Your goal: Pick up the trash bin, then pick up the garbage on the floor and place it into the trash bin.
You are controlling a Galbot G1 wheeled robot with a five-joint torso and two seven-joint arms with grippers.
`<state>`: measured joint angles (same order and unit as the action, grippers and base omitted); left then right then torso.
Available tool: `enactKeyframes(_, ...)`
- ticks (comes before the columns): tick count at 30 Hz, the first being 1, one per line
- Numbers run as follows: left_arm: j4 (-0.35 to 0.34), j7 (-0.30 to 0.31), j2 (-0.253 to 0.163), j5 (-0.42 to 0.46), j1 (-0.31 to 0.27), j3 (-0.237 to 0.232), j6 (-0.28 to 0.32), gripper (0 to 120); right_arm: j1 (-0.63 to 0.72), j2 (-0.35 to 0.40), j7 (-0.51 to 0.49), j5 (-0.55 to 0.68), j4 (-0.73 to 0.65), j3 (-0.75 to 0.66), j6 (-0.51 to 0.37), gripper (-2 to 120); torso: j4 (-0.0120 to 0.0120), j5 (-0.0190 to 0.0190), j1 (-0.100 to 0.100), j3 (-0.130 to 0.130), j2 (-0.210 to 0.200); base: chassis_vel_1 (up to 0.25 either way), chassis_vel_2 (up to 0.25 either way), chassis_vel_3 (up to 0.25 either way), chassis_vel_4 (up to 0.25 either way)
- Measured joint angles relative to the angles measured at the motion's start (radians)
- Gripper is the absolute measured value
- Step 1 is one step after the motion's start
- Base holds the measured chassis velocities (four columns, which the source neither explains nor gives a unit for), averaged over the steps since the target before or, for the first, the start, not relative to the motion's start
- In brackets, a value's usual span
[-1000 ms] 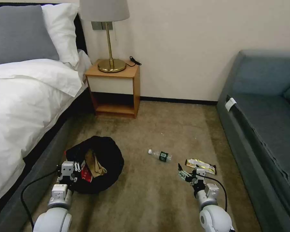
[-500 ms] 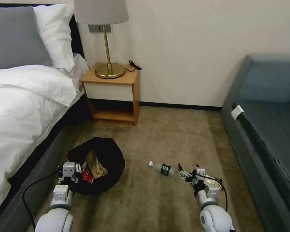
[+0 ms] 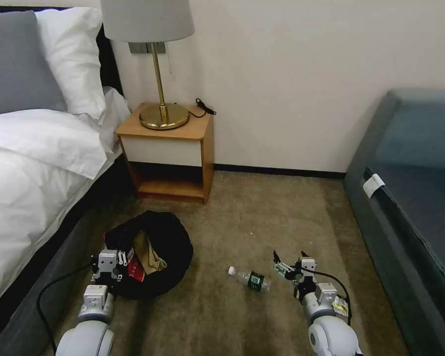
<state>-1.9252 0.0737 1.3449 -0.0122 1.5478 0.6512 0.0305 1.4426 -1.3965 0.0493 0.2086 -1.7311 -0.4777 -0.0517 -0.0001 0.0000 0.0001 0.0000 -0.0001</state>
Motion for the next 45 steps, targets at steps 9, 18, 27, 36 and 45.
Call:
enactKeyframes(9, -0.016, -0.011, 0.016, -0.003, 0.009, 0.008, -0.016, 4, -0.056, 0.084, 0.017, 0.018, -0.03, 0.041, -0.062, 100, 0.0001, 0.0001, 0.0, 0.0, 0.0, -0.023, 0.03, 0.019, -0.024)
enactKeyframes(18, -0.049, -0.029, 0.057, -0.029, 0.026, 0.033, -0.029, 4, -0.117, 0.164, 0.163, 0.035, -0.025, 0.094, -0.132, 100, 0.0001, 0.0001, 0.0, 0.0, 0.0, 0.0, 0.0, 0.0, 0.0)
enactKeyframes(27, -0.061, -0.028, 0.102, -0.055, 0.062, 0.059, -0.063, 4, -0.212, 0.254, 0.261, 0.001, 0.027, 0.238, -0.189, 100, 0.0002, 0.0001, 0.0, 0.0, 0.0, 0.0, 0.0, 0.0, 0.0)
enactKeyframes(36, -0.059, -0.025, 0.112, -0.06, 0.058, 0.07, -0.048, 4, -0.372, 0.302, 0.315, 0.013, 0.093, 0.412, -0.31, 100, 0.0001, -0.0001, 0.0, 0.0, 0.0, 0.0, 0.0, 0.0, 0.0)
enactKeyframes(45, -0.051, -0.035, 0.096, -0.049, 0.042, 0.074, -0.018, 4, -0.47, 0.284, 0.356, -0.01, 0.213, 0.619, -0.342, 100, 0.0001, 0.0, 0.0, 0.0, 0.0, 0.0, 0.0, 0.0, 0.0)
